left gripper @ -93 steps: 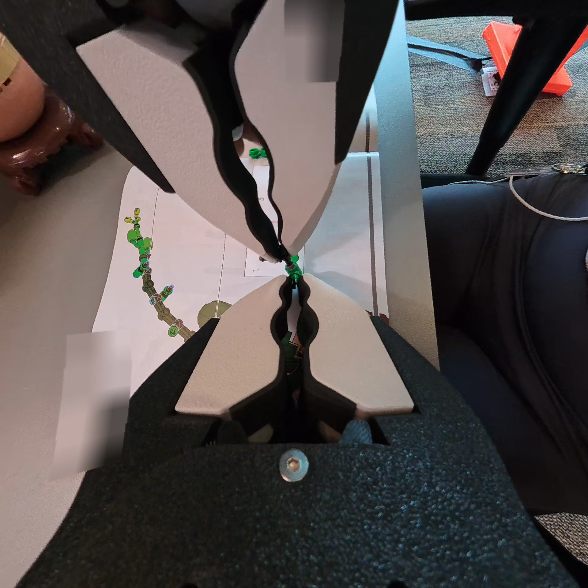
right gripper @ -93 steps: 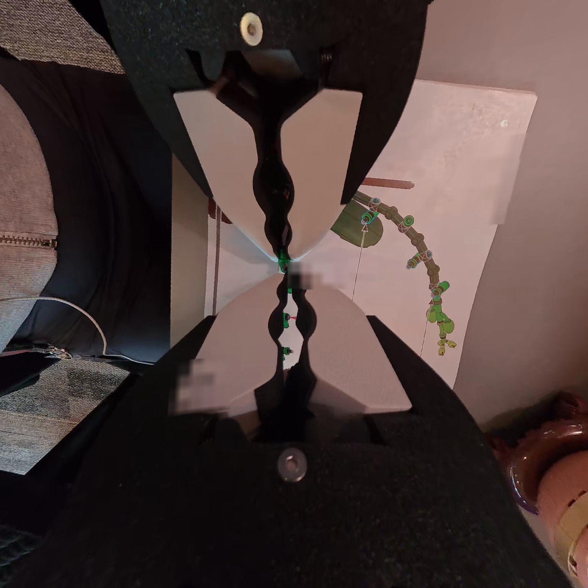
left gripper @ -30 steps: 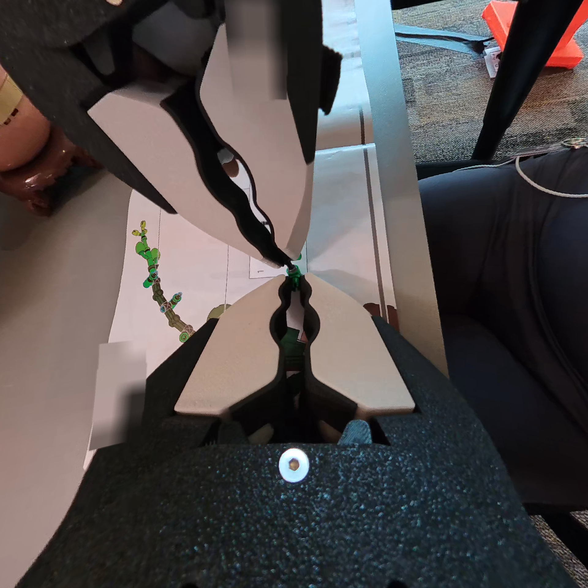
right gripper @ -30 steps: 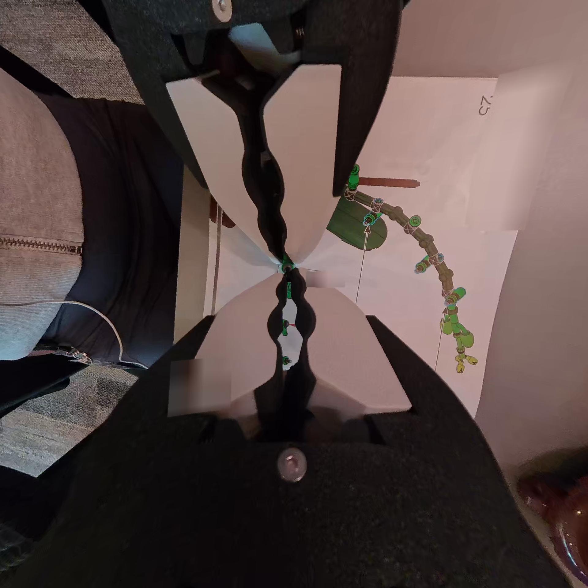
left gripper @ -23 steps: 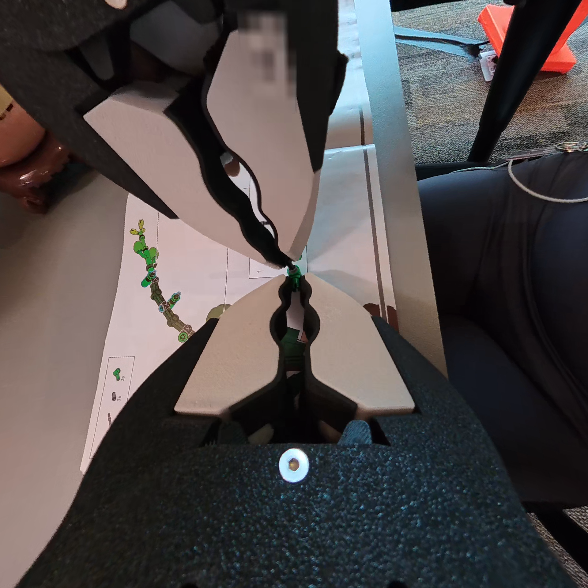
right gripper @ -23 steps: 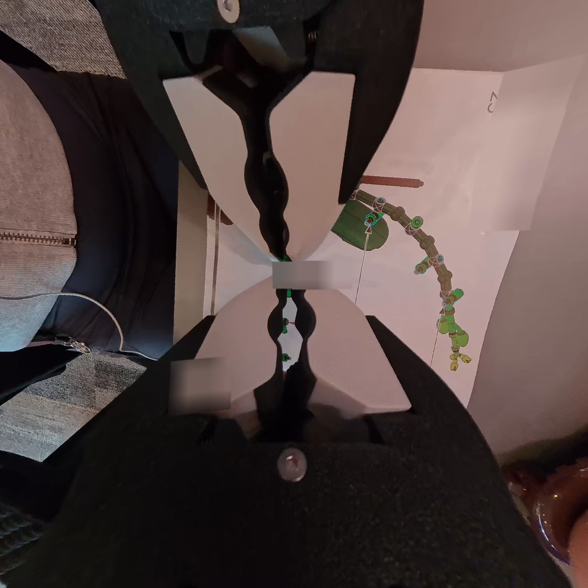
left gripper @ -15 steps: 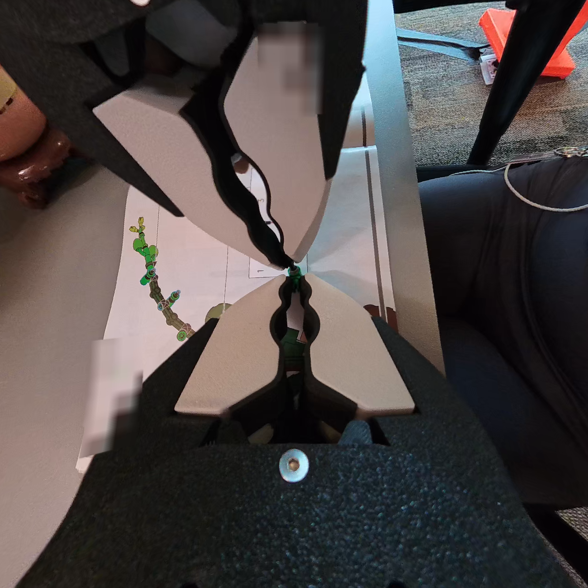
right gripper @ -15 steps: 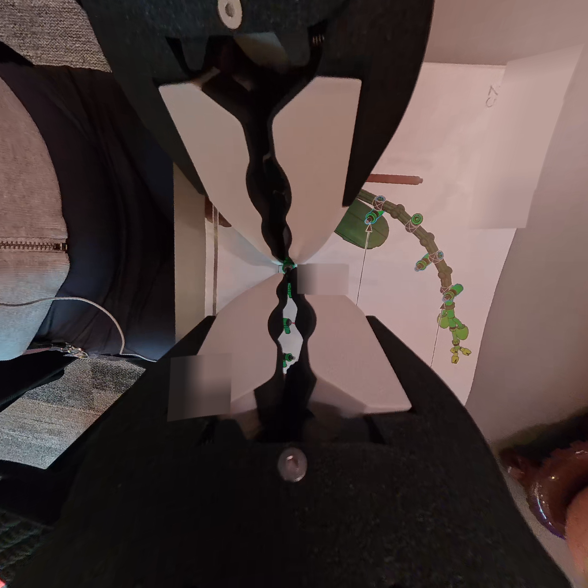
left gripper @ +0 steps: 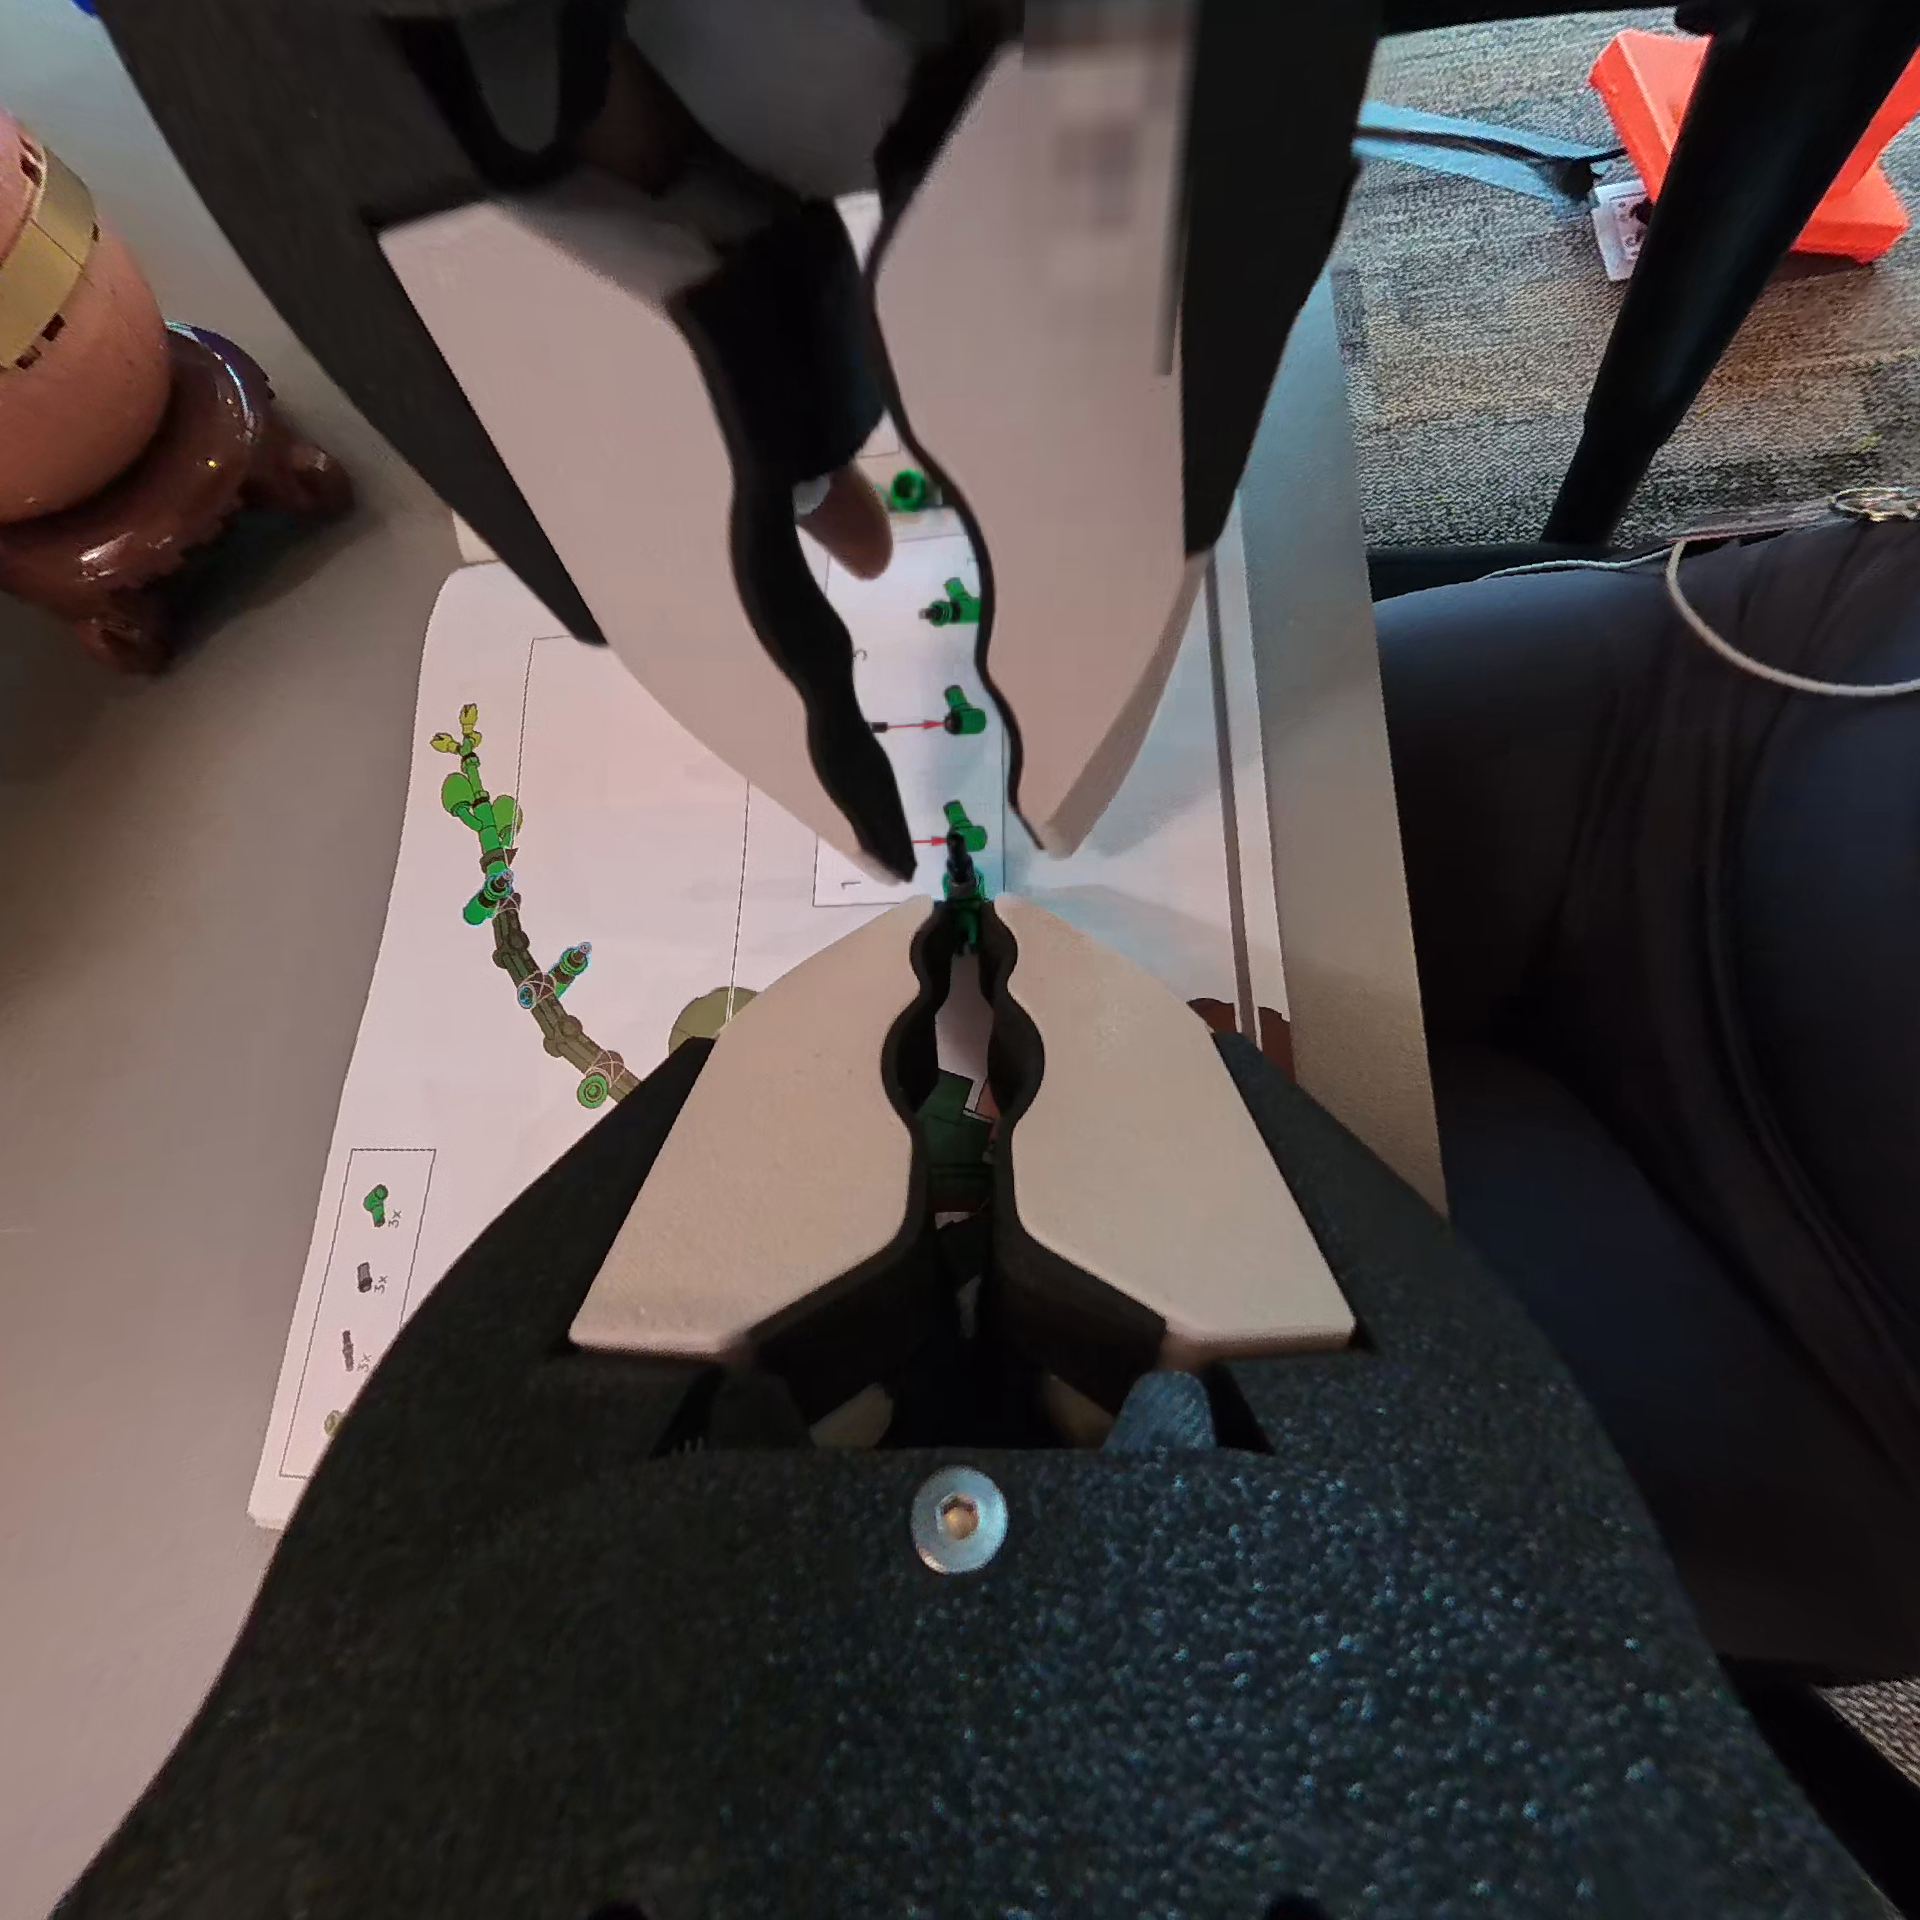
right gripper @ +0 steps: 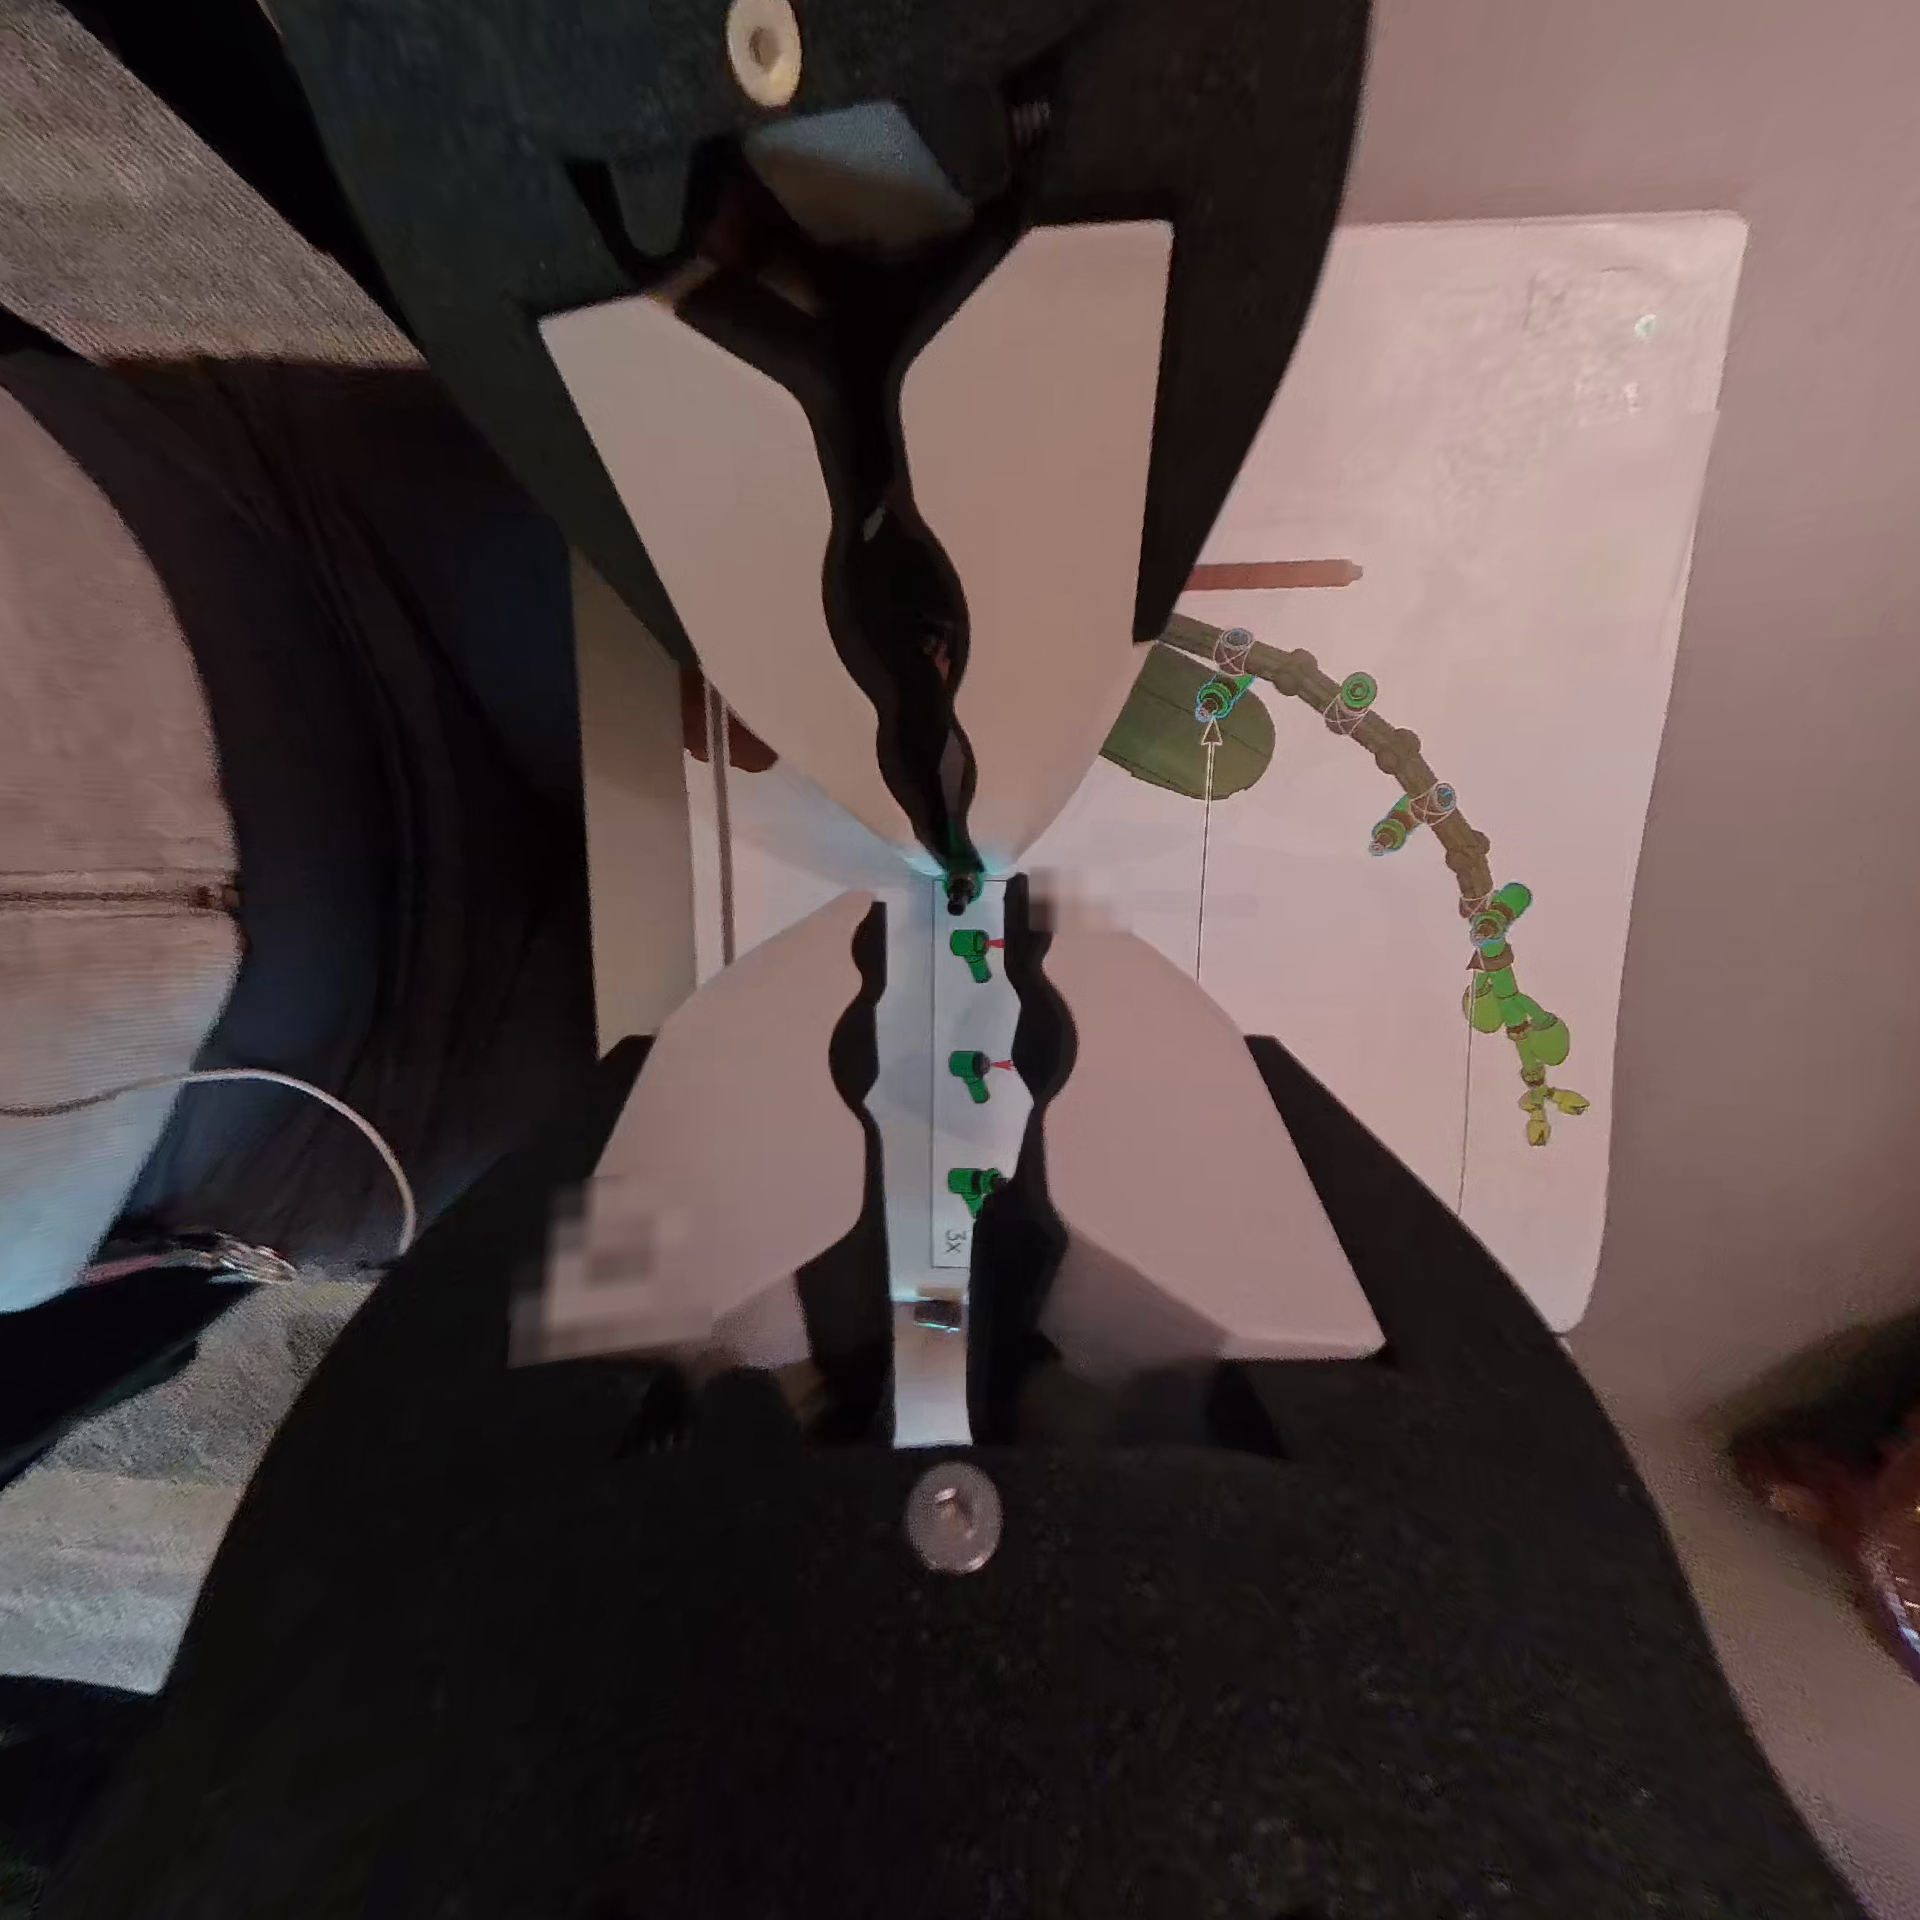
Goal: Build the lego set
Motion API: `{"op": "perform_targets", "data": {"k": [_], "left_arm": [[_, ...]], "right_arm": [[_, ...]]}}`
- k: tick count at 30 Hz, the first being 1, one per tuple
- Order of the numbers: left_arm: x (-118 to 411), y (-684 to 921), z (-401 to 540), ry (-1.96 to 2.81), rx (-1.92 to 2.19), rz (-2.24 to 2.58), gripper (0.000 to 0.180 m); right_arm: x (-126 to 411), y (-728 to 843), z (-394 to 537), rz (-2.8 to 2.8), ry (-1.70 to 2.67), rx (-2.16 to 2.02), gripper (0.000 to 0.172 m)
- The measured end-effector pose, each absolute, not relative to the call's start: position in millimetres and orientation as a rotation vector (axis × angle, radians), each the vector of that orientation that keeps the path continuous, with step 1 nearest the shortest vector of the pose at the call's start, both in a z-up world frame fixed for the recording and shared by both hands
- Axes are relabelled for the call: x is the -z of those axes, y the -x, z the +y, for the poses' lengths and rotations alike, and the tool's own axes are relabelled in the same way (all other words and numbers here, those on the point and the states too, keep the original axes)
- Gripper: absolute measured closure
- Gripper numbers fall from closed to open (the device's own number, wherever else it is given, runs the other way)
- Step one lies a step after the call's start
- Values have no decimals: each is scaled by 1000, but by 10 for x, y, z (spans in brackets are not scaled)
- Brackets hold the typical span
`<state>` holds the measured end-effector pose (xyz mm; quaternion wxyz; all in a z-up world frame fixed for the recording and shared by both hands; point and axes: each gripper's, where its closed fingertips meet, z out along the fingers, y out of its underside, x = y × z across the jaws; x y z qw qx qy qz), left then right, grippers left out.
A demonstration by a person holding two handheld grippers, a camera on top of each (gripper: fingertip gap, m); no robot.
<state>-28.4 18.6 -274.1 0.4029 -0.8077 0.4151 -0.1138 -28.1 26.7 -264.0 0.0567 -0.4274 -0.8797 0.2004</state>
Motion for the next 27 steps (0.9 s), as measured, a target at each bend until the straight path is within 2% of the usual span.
{"op": "perform_targets", "data": {"k": [6, 13, 16, 20, 27], "left_arm": [[2738, 280, 171, 2043, 293, 1046, 176], [2744, 286, 193, 2046, 290, 1039, 176], [2741, 290, 188, 2048, 294, 1038, 176], [2740, 288, 183, 2045, 284, 1039, 176], [2743, 287, 183, 2043, 281, 1041, 176]], "right_arm": [[2286, 217, 551, -2343, 1451, -850, 135], [1823, -6, 882, -1601, 1465, -1331, 121], [1780, -159, 988, -1376, 1402, -1469, 142], [1793, -280, 1119, -1346, 1408, -1472, 151], [2015, -231, 1013, -1491, 1411, -1355, 151]]}}
